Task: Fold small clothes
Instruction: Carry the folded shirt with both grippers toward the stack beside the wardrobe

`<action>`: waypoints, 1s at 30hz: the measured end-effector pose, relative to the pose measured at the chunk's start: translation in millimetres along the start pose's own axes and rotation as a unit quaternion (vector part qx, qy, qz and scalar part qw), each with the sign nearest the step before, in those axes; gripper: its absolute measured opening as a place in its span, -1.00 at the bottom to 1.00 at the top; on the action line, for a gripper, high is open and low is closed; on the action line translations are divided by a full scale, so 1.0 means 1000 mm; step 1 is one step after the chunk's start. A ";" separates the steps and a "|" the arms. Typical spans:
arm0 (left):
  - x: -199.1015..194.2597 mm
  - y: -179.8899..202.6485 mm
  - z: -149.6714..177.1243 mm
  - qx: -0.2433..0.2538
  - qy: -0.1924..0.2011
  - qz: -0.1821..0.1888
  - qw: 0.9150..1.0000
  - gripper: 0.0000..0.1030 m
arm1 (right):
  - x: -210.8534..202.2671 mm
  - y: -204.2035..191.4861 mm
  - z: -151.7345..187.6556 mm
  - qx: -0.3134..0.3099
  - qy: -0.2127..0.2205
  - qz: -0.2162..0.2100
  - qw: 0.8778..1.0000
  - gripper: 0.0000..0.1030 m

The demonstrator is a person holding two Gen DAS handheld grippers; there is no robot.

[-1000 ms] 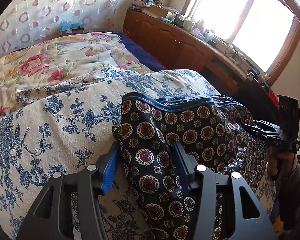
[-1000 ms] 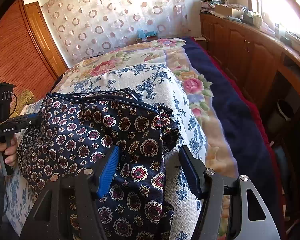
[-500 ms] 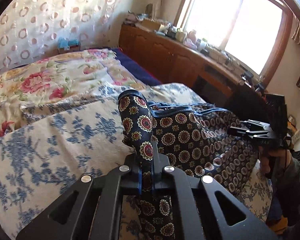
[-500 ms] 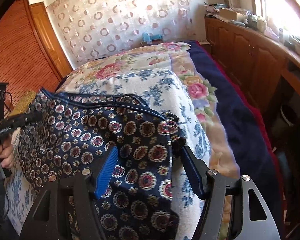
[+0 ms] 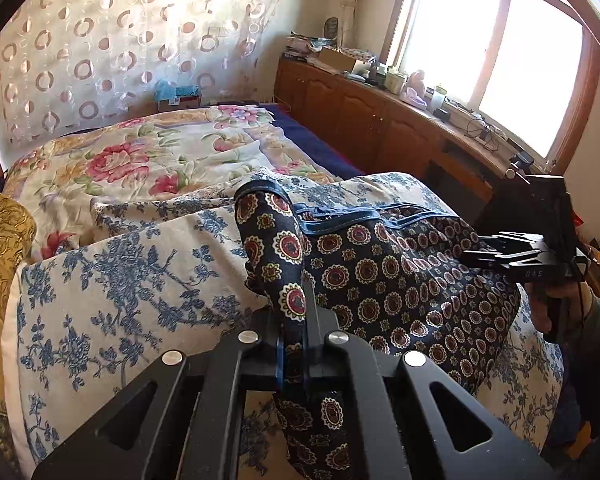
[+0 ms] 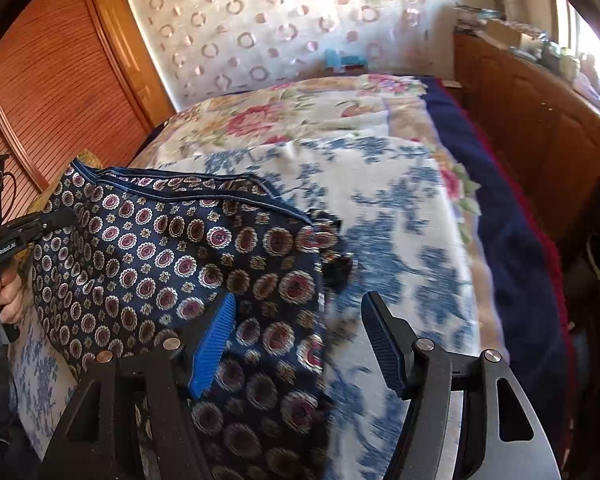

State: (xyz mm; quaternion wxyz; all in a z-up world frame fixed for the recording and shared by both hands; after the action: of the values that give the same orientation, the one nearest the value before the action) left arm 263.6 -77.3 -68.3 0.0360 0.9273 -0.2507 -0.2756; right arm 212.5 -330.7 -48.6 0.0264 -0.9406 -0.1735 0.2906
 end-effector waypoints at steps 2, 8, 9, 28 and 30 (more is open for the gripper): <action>-0.002 0.001 -0.001 -0.001 0.004 0.001 1.000 -0.87 | 0.008 -0.001 -0.003 -0.003 -0.006 0.000 1.000 0.31; -0.013 0.003 -0.003 0.007 0.015 0.000 1.000 -0.88 | 0.021 -0.003 -0.009 -0.015 -0.015 -0.025 0.999 -0.11; -0.015 0.004 -0.004 0.007 0.017 0.001 1.000 -0.88 | 0.022 -0.005 -0.009 -0.016 -0.019 -0.038 0.999 -0.39; -0.136 -0.031 -0.008 -0.016 0.123 -0.069 0.990 -0.88 | 0.016 -0.082 -0.053 -0.127 0.086 -0.094 0.984 -0.92; -0.151 -0.038 -0.008 -0.020 0.135 -0.079 0.988 -0.88 | 0.014 -0.093 -0.062 -0.143 0.102 -0.102 0.979 -0.92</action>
State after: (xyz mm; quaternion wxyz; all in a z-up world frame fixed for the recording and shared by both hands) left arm 176.2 28.5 5.1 0.0657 0.9720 -0.1639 -0.1550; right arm 228.9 -235.1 9.0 -0.0612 -0.9366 -0.3049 0.1615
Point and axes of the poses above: each gripper's, at about its wrist camera, not at the fingertips, and x roughly the way its jaws point, y to its right, z to its underside, the point moved 4 cm from there along x, roughly the way its jaws point, and after that the axes turned 13 degrees about y, right-handed, at the moved point
